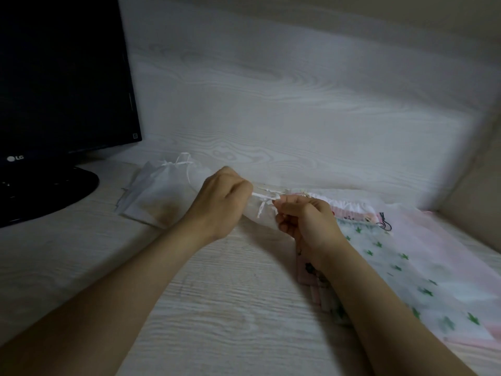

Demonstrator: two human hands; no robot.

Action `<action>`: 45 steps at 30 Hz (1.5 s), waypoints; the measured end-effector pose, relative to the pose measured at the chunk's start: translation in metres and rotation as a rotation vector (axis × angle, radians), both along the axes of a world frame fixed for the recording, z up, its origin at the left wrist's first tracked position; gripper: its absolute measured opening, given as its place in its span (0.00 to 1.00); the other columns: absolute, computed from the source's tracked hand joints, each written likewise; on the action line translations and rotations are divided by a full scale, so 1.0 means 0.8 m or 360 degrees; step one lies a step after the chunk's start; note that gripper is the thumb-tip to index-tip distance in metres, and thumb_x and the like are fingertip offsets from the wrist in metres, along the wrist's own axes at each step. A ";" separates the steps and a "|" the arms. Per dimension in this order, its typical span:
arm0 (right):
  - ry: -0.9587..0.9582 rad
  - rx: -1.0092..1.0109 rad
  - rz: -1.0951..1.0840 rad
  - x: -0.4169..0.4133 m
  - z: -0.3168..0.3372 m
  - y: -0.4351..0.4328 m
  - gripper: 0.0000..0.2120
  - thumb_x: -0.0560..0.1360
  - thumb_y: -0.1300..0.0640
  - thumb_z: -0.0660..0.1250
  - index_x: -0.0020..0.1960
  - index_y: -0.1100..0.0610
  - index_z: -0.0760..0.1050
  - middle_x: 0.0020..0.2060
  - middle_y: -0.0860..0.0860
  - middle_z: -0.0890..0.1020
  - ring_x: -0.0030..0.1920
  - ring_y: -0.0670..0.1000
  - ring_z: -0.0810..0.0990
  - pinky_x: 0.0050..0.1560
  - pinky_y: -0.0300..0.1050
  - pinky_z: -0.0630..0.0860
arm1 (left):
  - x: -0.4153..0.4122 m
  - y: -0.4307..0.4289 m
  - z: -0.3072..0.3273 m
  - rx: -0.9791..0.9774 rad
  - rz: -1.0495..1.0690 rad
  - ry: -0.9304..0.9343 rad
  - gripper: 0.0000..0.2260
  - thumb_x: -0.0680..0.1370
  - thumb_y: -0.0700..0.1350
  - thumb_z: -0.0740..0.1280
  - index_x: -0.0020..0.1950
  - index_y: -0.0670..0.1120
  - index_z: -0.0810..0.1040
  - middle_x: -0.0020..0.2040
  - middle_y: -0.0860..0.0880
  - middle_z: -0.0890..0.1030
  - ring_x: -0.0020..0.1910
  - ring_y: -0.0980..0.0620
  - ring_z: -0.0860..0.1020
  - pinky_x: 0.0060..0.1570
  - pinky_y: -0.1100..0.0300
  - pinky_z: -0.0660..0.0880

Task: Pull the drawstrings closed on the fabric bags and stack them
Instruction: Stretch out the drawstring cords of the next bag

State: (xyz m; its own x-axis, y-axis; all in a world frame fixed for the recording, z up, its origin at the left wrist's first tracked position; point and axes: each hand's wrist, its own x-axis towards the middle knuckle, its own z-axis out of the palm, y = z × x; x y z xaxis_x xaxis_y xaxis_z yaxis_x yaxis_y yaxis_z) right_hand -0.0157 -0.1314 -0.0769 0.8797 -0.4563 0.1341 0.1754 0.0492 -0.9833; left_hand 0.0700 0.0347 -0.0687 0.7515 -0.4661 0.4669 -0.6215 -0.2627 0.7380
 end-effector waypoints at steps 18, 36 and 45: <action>-0.0068 -0.0409 -0.0157 0.004 -0.015 -0.012 0.04 0.78 0.64 0.73 0.51 0.59 0.86 0.40 0.55 0.88 0.37 0.48 0.82 0.42 0.40 0.80 | 0.013 -0.002 -0.007 0.0064 0.0156 0.0613 0.15 0.77 0.47 0.70 0.36 0.46 0.67 0.22 0.56 0.61 0.18 0.58 0.59 0.22 0.64 0.57; 0.0067 -0.1335 -0.0607 0.013 -0.019 -0.012 0.07 0.80 0.62 0.68 0.48 0.56 0.85 0.43 0.45 0.85 0.41 0.40 0.81 0.40 0.29 0.73 | 0.022 0.002 -0.011 0.0165 0.0198 0.0209 0.22 0.71 0.42 0.72 0.27 0.49 0.60 0.24 0.53 0.59 0.26 0.53 0.60 0.31 0.58 0.60; -0.0195 -0.1271 -0.0437 -0.002 -0.013 0.000 0.07 0.87 0.50 0.54 0.54 0.51 0.67 0.37 0.54 0.82 0.25 0.53 0.83 0.29 0.59 0.80 | 0.026 0.005 -0.029 0.0169 0.0256 -0.0354 0.12 0.74 0.48 0.75 0.55 0.54 0.78 0.50 0.56 0.78 0.49 0.56 0.77 0.49 0.57 0.75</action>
State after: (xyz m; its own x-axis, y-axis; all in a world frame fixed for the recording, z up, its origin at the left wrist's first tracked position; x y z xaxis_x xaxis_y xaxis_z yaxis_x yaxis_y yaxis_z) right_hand -0.0172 -0.1316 -0.0870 0.7099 -0.3795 0.5932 0.1871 -0.7105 -0.6784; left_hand 0.0908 0.0383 -0.0920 0.7045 -0.4042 0.5833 -0.7089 -0.4394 0.5517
